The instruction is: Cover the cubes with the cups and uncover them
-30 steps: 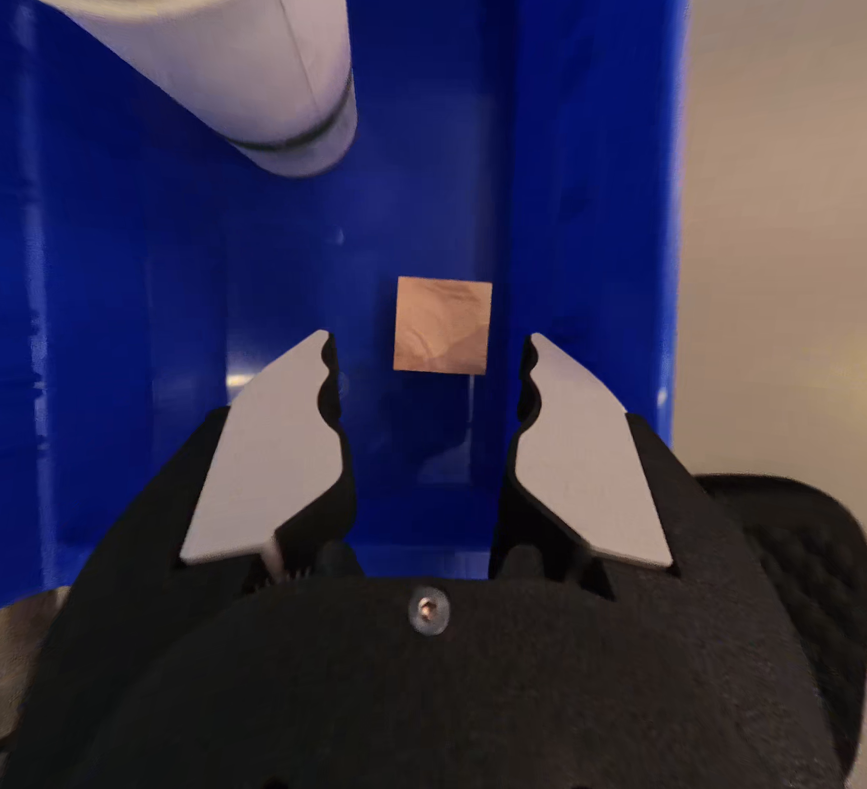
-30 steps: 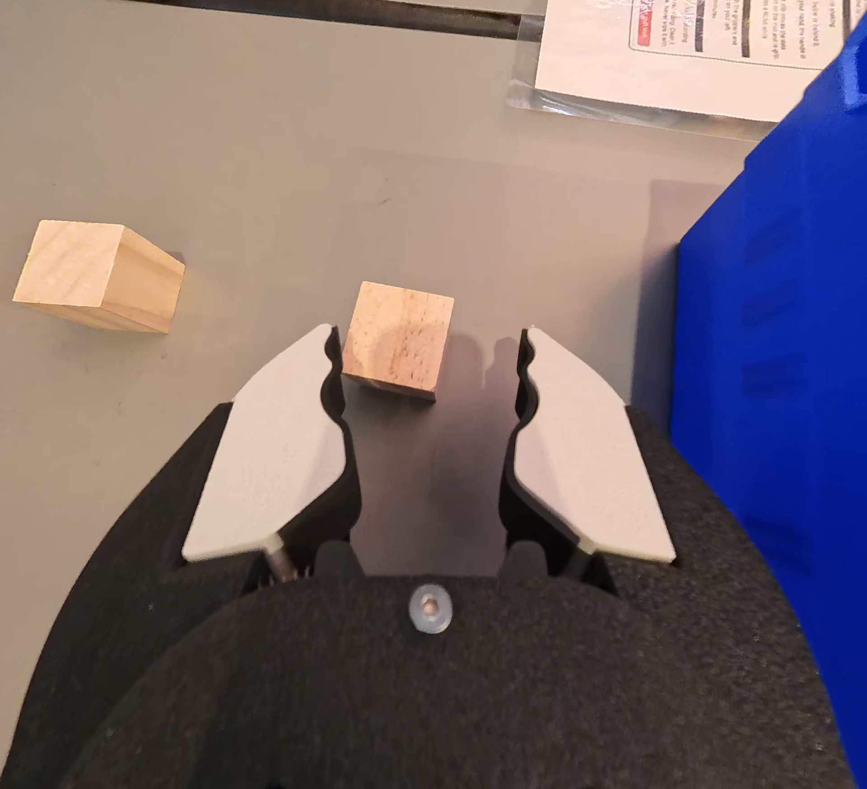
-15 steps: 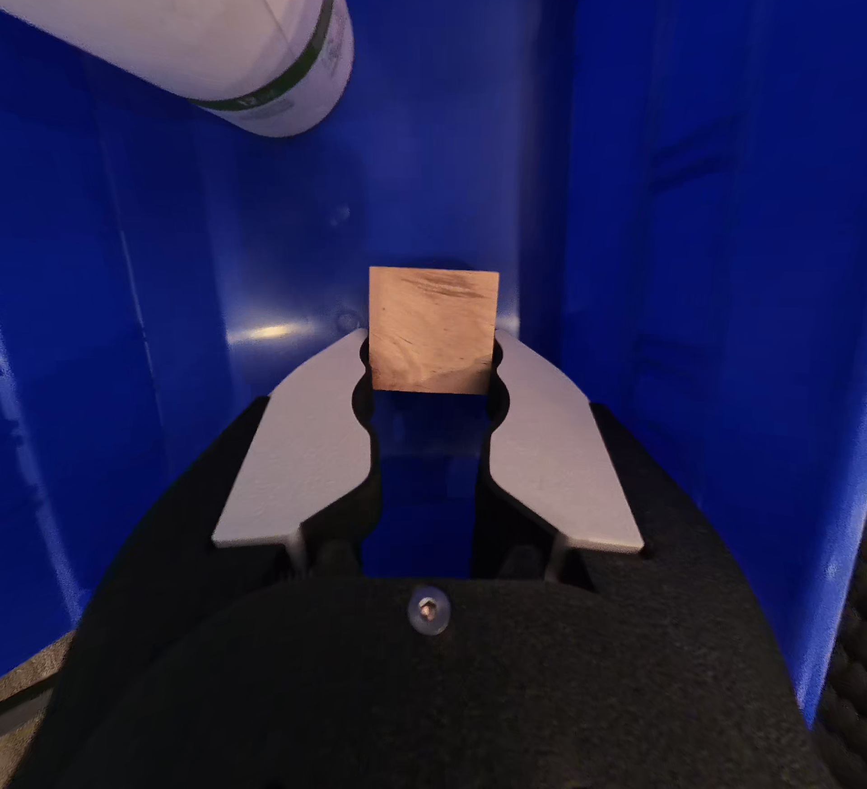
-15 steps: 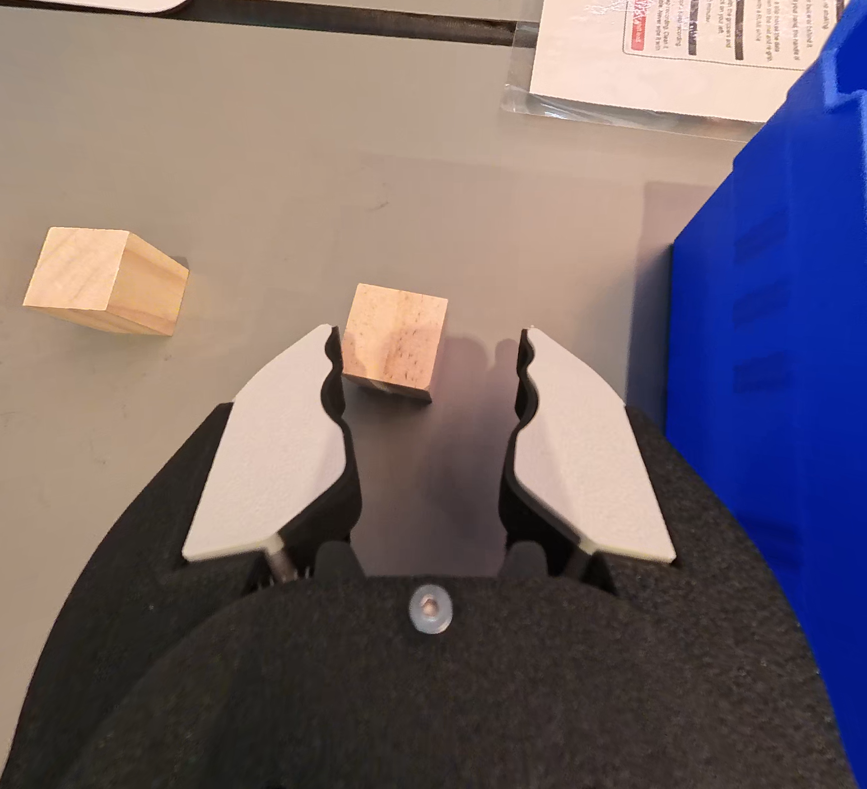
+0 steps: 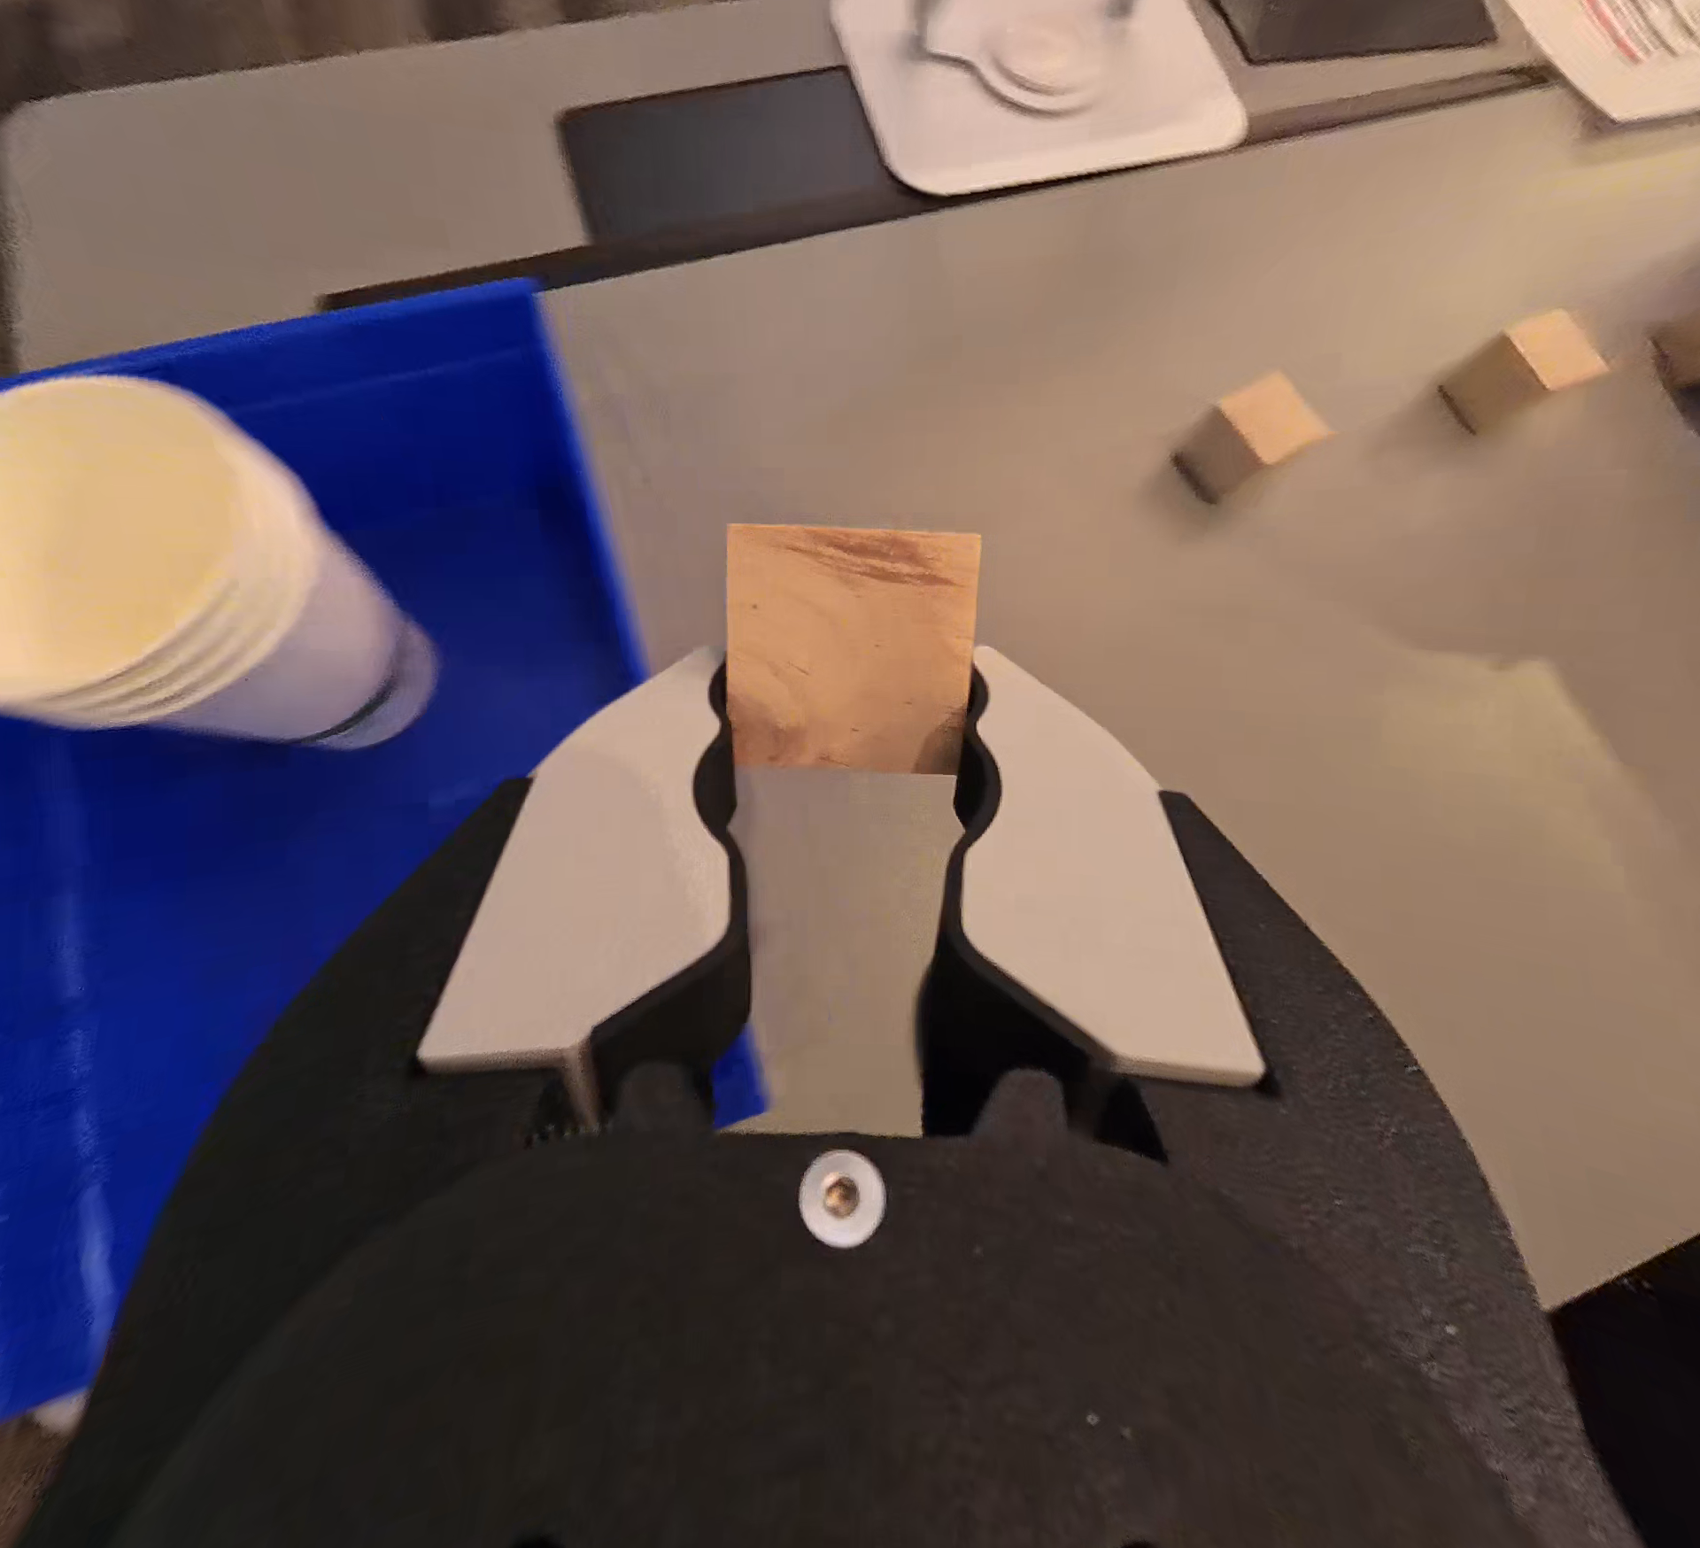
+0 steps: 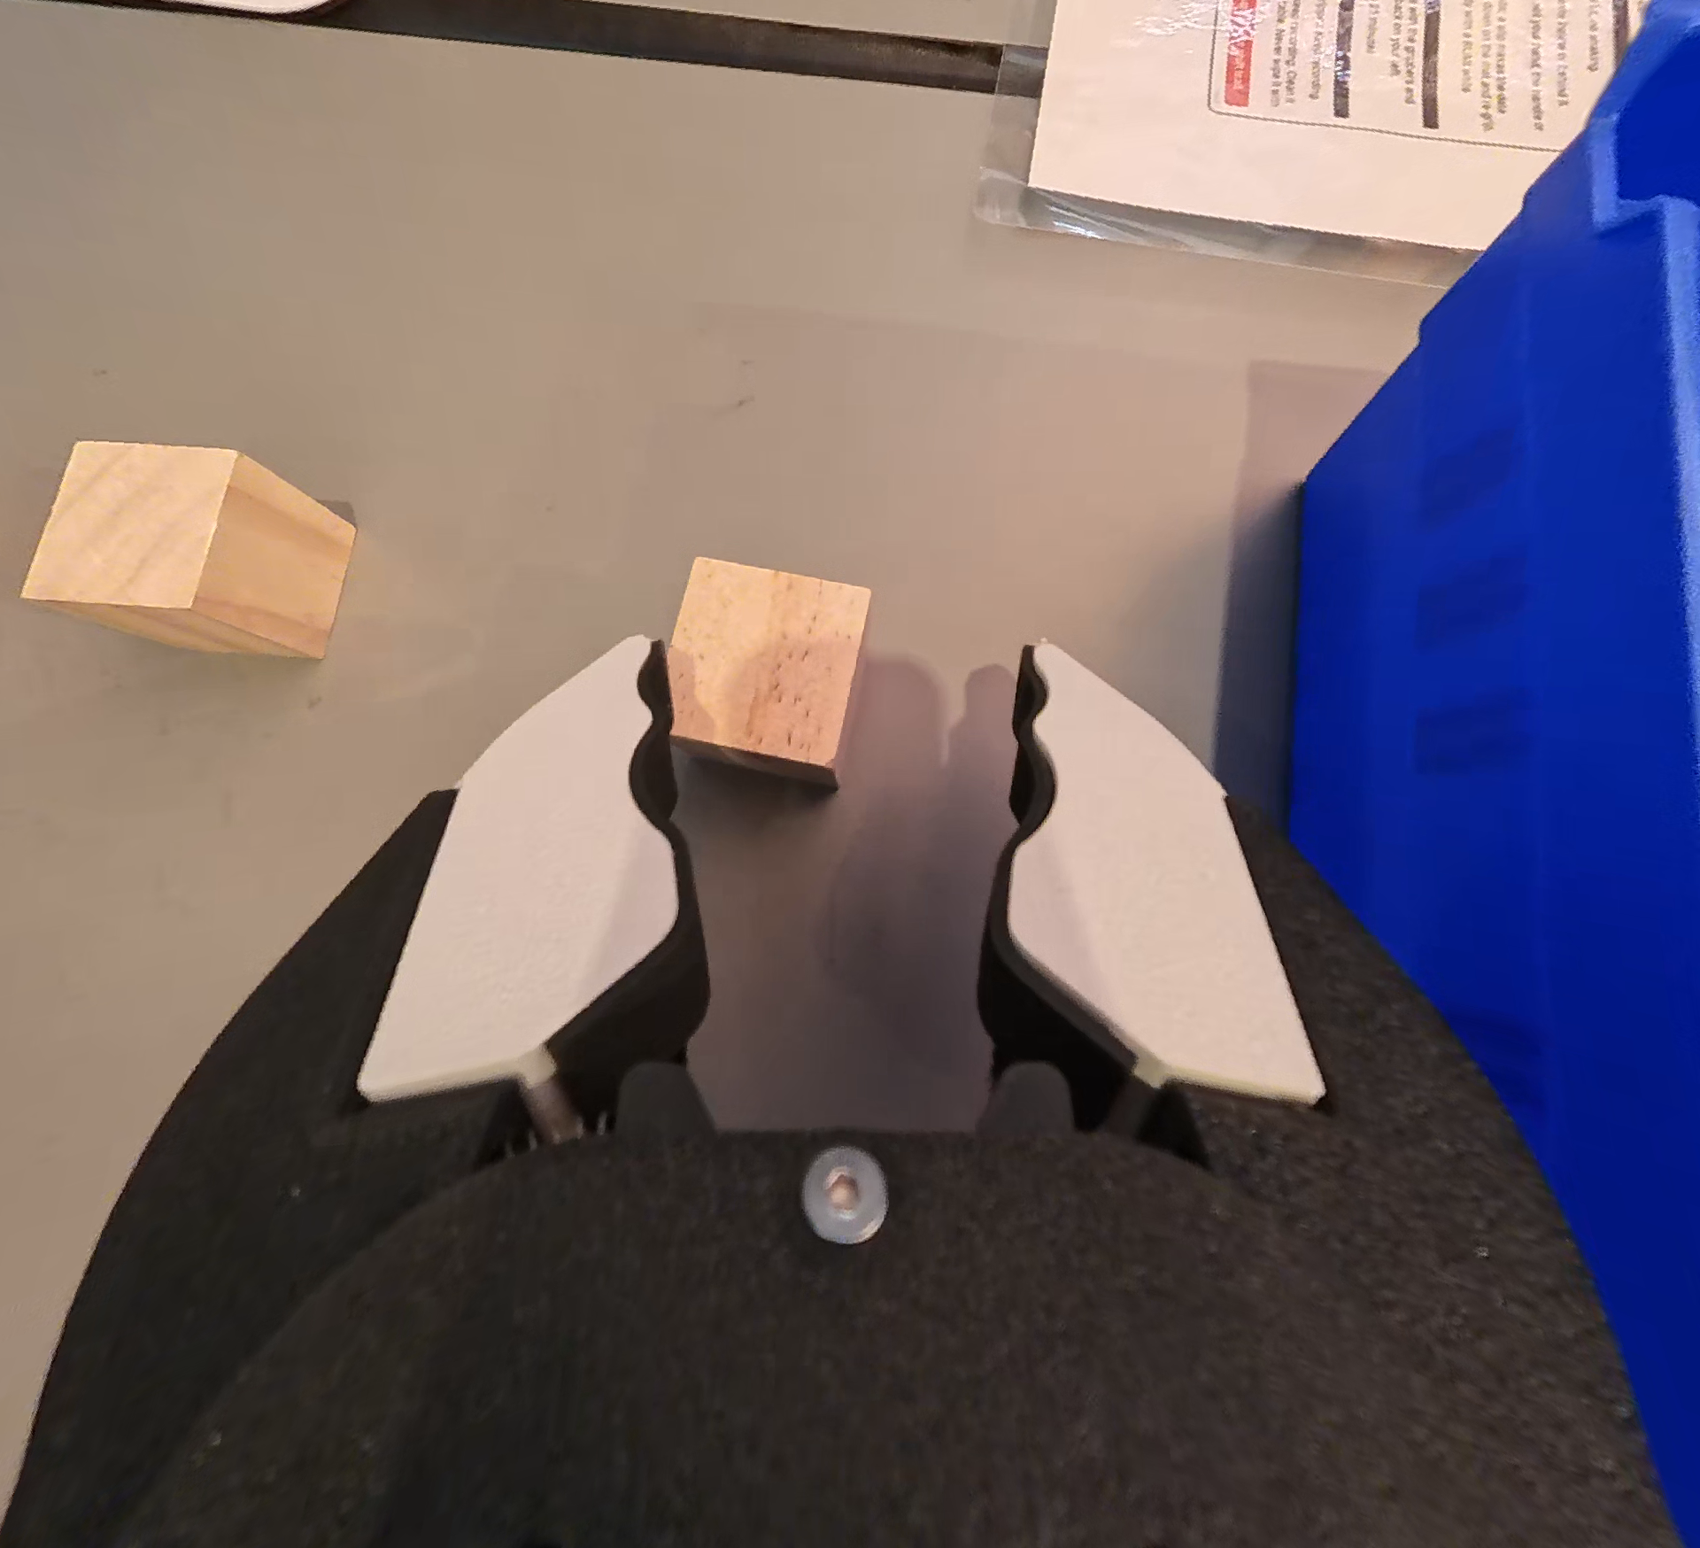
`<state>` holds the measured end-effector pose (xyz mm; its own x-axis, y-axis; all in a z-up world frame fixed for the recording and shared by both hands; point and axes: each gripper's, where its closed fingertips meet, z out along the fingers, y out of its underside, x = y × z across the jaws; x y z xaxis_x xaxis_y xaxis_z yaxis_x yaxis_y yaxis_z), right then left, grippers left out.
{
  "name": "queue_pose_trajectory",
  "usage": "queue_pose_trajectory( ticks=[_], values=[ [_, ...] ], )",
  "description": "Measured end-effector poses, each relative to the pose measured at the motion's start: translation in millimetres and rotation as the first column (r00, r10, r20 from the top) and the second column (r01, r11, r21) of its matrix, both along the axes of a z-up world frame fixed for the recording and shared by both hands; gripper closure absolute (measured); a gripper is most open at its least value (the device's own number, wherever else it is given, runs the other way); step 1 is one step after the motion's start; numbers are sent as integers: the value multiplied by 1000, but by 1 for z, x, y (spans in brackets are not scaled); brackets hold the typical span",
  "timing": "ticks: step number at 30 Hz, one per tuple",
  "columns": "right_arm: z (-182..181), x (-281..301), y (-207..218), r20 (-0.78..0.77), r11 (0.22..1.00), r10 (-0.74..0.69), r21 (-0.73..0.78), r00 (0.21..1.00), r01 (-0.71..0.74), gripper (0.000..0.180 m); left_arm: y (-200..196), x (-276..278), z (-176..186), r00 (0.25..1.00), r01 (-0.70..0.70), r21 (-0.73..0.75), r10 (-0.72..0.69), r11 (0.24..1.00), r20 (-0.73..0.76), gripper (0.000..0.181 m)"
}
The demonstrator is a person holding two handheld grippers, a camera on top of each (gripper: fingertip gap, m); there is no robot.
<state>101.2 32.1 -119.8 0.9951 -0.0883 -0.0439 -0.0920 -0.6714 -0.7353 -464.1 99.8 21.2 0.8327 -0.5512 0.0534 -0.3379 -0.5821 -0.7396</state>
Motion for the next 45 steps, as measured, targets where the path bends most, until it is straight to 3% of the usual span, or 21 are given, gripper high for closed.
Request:
queue_pose_trajectory(
  ticks=[4, 7, 12, 15, 21, 27, 29, 33, 38, 40, 43, 45],
  values=[
    [3, 0, 1, -29, 1000, -3, 26, 1000, 4, 109, 32, 41, -41, 990, -101, 65, 107, 993, -89, 136],
    [2, -4, 3, -47, 999, 7, 39, 999, -5, 109, 40, 74, -90, 994, -106, -86, 103, 991, -38, 136],
    [4, -4, 3, -60, 999, 13, 46, 998, -11, 109, 52, 88, -145, 984, -162, -192, 143, 968, -110, 136],
    [7, -2, 3, -76, 998, 8, 62, 997, -4, 109, 51, 94, -157, 983, -171, -249, 150, 953, -102, 136],
    [10, -1, 2, -105, 997, 6, 76, 994, 2, 109, 50, 93, -168, 963, -199, -213, 151, 957, -221, 136],
    [11, -2, 2, -114, 996, 10, 85, 993, -1, 109, 52, 95, -169, 956, -224, -221, 170, 949, -239, 135],
    [10, -2, 3, -122, 996, 10, 87, 992, 1, 109, 52, 96, -169, 957, -219, -223, 165, 950, -238, 118],
    [8, -2, 3, -132, 996, 9, 85, 991, 3, 109, 47, 101, -147, 978, -164, -180, 136, 970, -158, 112],
    [8, -2, 4, -113, 997, 12, 77, 994, -3, 109, 39, 81, -68, 991, -100, 5, 100, 995, -90, 118],
    [7, -3, 4, -102, 998, 14, 70, 995, -7, 109, 41, 60, -34, 986, -42, 92, 56, 995, -159, 125],
    [5, -3, 3, -83, 999, 14, 53, 996, -10, 109, 57, 15, 7, 937, 84, 215, -4, 973, -349, 150],
    [4, -3, 3, -68, 999, 11, 44, 998, -9, 109, 73, -21, 25, 877, 152, 253, -12, 955, -481, 150]
  ],
)
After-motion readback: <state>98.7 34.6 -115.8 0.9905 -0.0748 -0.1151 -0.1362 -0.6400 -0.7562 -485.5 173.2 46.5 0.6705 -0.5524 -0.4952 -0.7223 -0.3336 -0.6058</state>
